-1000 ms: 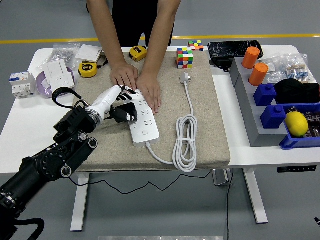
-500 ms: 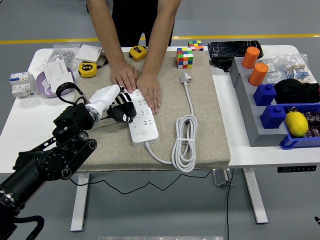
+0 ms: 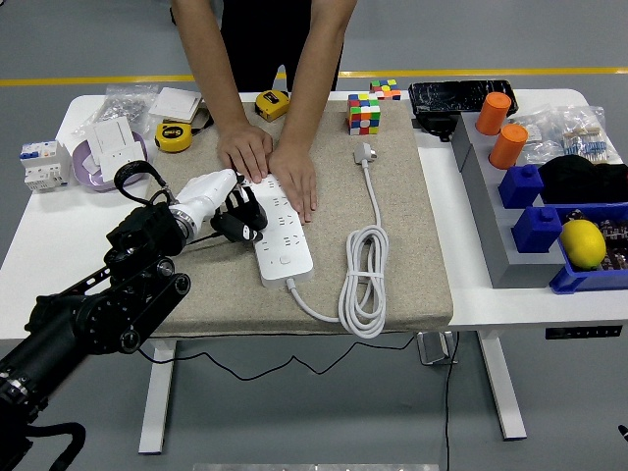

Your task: Pick up the plug,place it near the board,insert it into the board,press the button

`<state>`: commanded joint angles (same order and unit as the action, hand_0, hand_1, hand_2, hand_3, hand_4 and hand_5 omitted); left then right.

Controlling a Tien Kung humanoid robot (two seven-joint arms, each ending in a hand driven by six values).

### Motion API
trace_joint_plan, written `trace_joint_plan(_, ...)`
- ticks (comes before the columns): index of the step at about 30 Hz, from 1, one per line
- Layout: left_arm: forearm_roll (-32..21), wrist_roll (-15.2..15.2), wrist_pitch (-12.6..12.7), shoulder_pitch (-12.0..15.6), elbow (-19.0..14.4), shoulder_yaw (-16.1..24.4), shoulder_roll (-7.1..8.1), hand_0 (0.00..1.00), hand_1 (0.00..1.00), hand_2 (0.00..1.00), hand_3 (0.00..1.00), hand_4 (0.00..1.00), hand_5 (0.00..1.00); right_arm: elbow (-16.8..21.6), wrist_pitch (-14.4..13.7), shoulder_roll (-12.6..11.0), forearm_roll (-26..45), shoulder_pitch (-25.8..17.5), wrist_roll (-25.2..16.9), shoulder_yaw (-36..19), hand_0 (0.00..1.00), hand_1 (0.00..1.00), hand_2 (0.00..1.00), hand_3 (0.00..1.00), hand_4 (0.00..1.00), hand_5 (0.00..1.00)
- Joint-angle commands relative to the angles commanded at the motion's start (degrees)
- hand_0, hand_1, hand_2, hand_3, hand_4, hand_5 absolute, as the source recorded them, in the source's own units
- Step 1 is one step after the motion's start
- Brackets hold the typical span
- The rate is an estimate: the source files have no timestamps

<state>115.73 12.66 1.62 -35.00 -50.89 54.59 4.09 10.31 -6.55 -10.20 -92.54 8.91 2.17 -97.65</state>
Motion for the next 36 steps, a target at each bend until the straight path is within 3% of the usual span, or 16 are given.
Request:
trace_joint_plan(4, -0.4, 0.0, -0.5, 0.1, -0.1, -0.3, 0.15, 0.279, 0.365, 0.373, 0.471, 0.764, 0.115, 0.0, 0.0, 0.0, 0.0, -0.1, 0.0, 0.0, 0.998, 0.837, 0.752, 0.786, 0.998, 0.858)
trace_joint_plan(5, -0.5, 0.0, -0.7, 0.2, -0.1, -0.3, 0.17, 0.263, 0.298, 0.287, 0.371, 0.741, 0.167, 0.0, 0.0, 0.0, 0.0, -0.1, 0.0, 0.0, 0.998, 0.837, 0.752, 0.786, 0.998, 0.858)
trace_joint_plan(10, -0.7, 0.3, -1.3, 0.3, -0.5, -0.4, 0.31, 0.263, 0.298, 0.287, 0.371, 0.741, 0.167, 0.0, 0.0, -0.1, 0.0, -0.2, 0.0, 0.1, 0.998, 0.837, 0.752, 0.786, 0.998, 0.858)
trace_joint_plan(11, -0.9, 0.3, -1.3, 0.3, -0.6, -0.4, 0.35, 0.266, 0.28, 0.254, 0.317, 0.719, 0.179, 0.0, 0.0, -0.1, 0.0, -0.2, 0.0, 0.1, 0.998, 0.837, 0.752, 0.787, 0.998, 0.858)
trace_joint_plan(36, -1.9, -0.2, -0.5, 0.4, -2.0, -0.2, 1.63, 0.27, 0.27, 0.243, 0.293, 0.705, 0.21, 0.0, 0.0, 0.1, 0.2, -0.1, -0.1, -0.1, 0.998, 0.837, 0.752, 0.787, 0.998, 0.855)
